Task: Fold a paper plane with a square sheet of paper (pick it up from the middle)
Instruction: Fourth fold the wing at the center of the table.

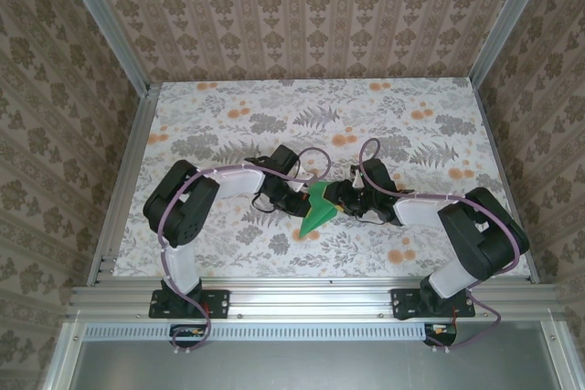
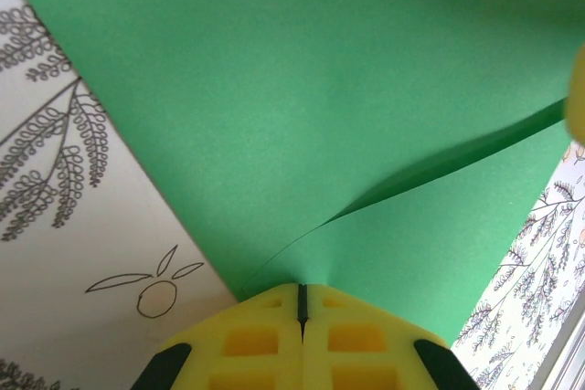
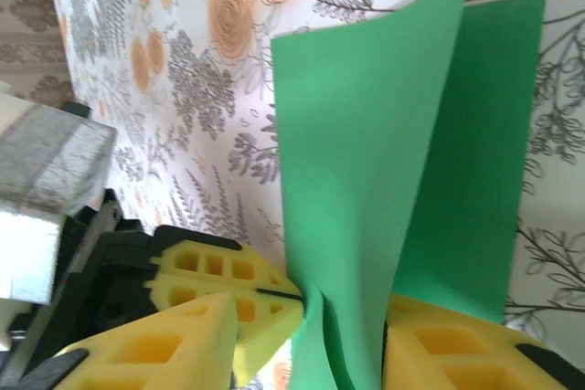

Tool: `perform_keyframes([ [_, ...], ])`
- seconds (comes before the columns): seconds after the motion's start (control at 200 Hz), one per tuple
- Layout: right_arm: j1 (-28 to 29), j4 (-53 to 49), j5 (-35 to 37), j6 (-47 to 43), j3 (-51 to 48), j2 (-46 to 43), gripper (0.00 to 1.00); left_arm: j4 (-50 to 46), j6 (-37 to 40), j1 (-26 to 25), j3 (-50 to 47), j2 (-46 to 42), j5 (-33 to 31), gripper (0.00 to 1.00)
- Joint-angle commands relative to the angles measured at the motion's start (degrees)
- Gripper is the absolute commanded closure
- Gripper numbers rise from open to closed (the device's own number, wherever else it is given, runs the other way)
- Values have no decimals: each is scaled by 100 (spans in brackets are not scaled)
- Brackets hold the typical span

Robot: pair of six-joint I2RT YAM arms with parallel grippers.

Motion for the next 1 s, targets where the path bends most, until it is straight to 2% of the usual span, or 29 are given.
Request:
perform_keyframes([
  [0.0,22,-698,98,-319,279,81,68,-103,95,-67,-90,-49,-214,97],
  [0.07,22,-924,80,-405,370,120,79,-100,57,-66,-84,-252,-234,89],
  [0.18,22,-1023,82,-403,410,108,90,-141,39,-63,-46,-668,-342,78],
  [0.37,31,-1143,132,-356,481,8,91,-298,112,-237,-109,-1390,-809,67],
  [0.525,31,-1214,137,-311,536,-15,91,-463,169,-828,-246,-1652,-1569,65],
  [0.76,39,-1274,217,-241,543,-30,92,-309,-237,-1620,-264,-1295,-2770,56],
  [0.995,48,-1275,244,-129,552,-60,92,-346,-489,-2124,-86,-857,-3796,54],
])
